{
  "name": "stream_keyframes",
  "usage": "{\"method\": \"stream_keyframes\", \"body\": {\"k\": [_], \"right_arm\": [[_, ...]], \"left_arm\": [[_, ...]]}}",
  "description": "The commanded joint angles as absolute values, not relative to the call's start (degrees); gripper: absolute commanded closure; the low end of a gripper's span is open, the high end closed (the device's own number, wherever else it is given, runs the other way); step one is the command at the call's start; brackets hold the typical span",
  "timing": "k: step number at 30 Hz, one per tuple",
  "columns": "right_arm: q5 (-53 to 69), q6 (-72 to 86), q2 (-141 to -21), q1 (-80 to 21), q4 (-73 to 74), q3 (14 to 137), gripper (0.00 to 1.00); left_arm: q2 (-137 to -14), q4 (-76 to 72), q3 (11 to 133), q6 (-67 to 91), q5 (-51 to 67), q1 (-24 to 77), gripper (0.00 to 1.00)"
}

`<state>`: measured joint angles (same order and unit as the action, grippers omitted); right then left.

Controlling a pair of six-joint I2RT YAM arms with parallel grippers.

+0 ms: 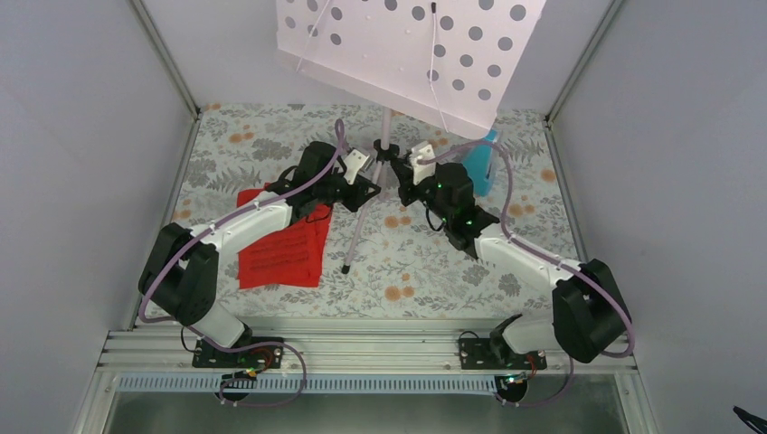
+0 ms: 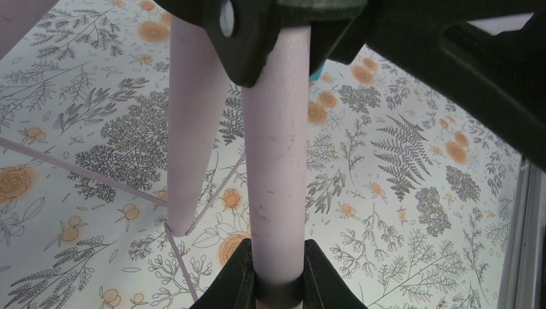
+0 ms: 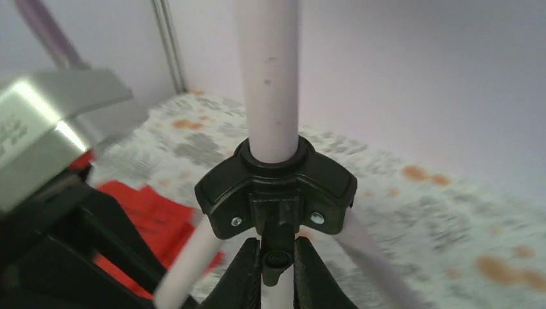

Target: Pack up the instrument practice props

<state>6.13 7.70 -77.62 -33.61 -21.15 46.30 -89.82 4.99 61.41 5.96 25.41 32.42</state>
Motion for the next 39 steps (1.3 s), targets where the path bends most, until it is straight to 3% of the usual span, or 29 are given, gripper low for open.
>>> {"method": "stream_keyframes", "body": {"k": [1,6,9,12,14,17,21,25,29,35,39], "right_arm": [[-5.4,-22.4,-76.9,-39.9,-17.2,48.2,0.89],[-22.5,-41.3,-80.8,-43.3,-19.4,48.6,0.88],[-25.0,-44.1,-80.4,-43.4,-21.2,48.6,0.86],[-19.9,-39.1,-75.1,-43.4,-22.7,47.4,0.76],[-15.5,-34.0,-70.5,-43.2,-24.6,45.4,0.57],[-7.6,-22.7,-64.0,-41.7,-27.2,40.5,0.44],[2.3,-4.6,-58.9,-38.4,-34.4,30.5,0.37],[3.9,21.5,-58.4,-33.8,-39.4,24.2,0.29],[1.7,49.4,-59.3,-30.2,-28.7,27.5,0.19],[16.9,80.0,-64.4,-27.0,-32.3,30.6,0.18],[25.0,92.0,-70.4,-27.0,-40.4,33.6,0.17]], "left_arm": [[-88.8,4.5,62.8,2.6,23.5,32.0,0.98],[-88.9,4.5,62.8,2.8,23.7,32.0,0.98],[-88.7,4.5,62.8,2.7,23.6,32.0,0.98],[-88.7,4.5,62.8,2.6,23.4,32.0,0.98],[-88.8,4.6,62.8,2.6,23.4,32.0,0.98],[-89.1,4.5,62.8,2.7,23.4,32.0,0.98],[-88.9,4.4,62.7,2.8,23.4,32.0,0.98],[-88.9,4.5,62.5,2.7,23.2,32.0,0.98],[-88.9,4.5,62.5,2.7,23.2,32.0,0.98],[-88.9,4.4,62.6,2.9,23.4,32.0,0.98],[-88.9,4.4,62.7,2.9,23.4,32.0,0.98]]}}
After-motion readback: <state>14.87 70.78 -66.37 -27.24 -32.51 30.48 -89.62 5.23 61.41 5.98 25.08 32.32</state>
